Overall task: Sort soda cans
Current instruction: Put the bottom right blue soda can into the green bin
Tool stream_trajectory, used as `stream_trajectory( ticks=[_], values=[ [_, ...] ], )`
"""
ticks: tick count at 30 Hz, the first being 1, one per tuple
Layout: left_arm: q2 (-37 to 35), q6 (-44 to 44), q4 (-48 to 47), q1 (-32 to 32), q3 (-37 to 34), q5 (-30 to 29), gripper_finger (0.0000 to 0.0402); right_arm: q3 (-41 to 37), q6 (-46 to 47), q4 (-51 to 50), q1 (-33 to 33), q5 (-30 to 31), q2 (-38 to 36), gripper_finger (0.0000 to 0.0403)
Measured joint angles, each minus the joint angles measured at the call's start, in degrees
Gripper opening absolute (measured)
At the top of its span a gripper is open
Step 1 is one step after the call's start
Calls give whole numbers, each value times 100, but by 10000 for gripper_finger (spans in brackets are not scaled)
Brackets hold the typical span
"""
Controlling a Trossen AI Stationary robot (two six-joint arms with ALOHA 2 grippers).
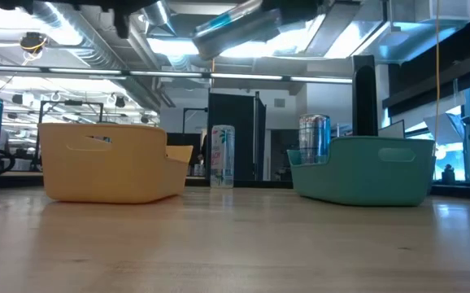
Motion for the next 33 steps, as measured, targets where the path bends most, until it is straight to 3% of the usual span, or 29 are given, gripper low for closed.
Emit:
stream_trajectory(
  ticks=[13, 33],
  values=[
    [1315, -118, 666, -128, 65, 496, 6, 0, -13, 295, 16, -5, 207, 227],
    [2268, -19, 1490, -341, 65, 613, 2, 68, -11, 1307, 11, -386, 233, 227]
  ],
)
